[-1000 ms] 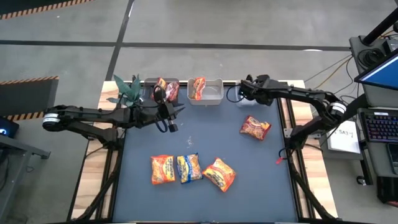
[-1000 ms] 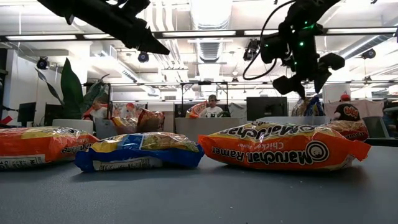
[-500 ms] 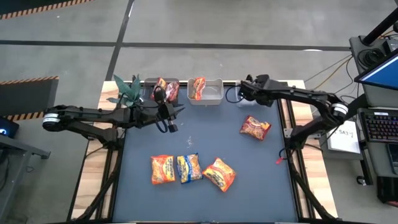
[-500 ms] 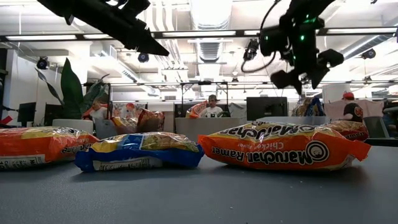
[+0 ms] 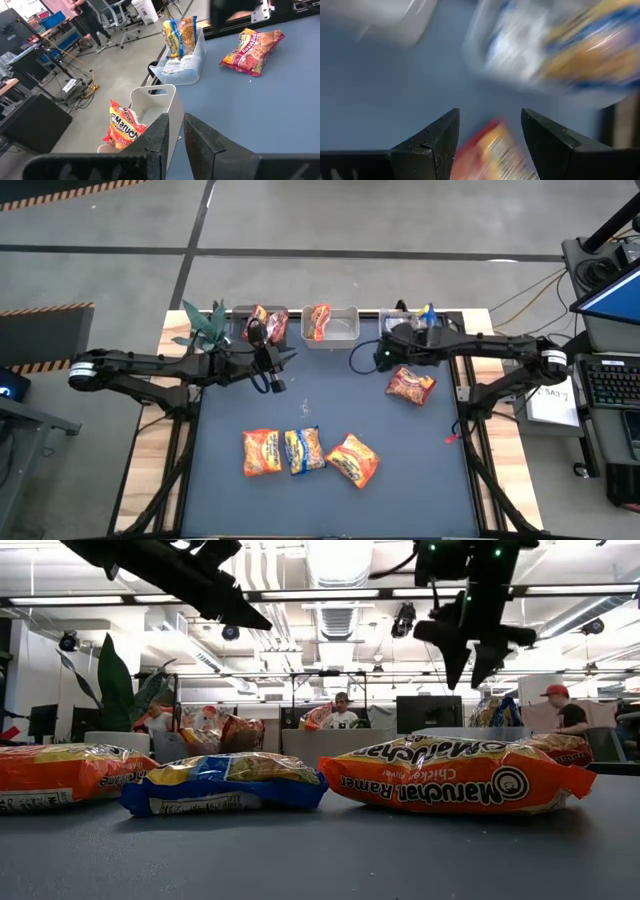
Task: Sort Maruchan noodles
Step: Put the red noodle pack into the transparent black bin Put the blue noodle pack into the transparent white bin
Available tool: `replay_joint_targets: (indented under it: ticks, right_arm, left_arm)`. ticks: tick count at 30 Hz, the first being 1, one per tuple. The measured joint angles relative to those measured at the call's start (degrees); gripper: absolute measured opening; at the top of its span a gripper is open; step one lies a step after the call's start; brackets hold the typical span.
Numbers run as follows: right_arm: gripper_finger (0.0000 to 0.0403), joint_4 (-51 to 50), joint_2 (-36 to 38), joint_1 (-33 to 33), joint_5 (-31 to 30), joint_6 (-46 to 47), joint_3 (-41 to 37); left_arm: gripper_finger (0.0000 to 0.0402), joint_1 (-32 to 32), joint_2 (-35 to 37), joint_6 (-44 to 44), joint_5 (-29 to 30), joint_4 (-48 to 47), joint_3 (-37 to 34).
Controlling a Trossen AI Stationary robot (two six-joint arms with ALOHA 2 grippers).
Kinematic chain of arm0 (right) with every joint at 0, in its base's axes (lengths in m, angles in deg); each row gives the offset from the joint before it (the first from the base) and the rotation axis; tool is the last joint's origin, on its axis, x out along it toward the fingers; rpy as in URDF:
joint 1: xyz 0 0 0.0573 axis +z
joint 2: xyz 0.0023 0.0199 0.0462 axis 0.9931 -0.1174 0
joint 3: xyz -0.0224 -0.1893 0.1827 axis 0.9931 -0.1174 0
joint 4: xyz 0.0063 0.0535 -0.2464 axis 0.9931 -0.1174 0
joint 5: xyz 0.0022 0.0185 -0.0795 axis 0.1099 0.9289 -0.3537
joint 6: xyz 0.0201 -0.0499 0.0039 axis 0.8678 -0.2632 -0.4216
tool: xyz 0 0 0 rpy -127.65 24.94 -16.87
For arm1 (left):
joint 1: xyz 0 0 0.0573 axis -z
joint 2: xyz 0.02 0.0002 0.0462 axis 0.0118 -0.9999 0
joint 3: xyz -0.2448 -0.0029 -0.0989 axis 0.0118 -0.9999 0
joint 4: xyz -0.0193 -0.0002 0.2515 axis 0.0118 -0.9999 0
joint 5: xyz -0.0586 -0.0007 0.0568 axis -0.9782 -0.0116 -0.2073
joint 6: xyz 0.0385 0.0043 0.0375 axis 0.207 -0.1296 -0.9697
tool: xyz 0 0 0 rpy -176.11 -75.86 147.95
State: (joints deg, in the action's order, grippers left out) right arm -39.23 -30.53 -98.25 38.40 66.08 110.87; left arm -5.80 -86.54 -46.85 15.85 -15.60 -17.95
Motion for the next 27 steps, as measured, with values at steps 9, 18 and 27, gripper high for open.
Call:
replay_joint_targets:
  ticks: [9,18,27]
  right_arm:
    - [0.0127,-9.4,-3.4,0.3,22.4,4.8,-1.9]
    - [0.0013,-13.6,-9.4,0.4,21.2,7.1,-2.0]
    - [0.0009,-12.1,-18.6,1.3,21.8,3.6,-2.4]
  left_arm:
    - [0.0041,0.0,0.0,0.0,0.0,0.0,0.0]
    - [0.0041,0.0,0.0,0.0,0.0,-0.4,0.0]
    - [0.0041,0.0,0.0,0.0,0.0,-0.3,0.0]
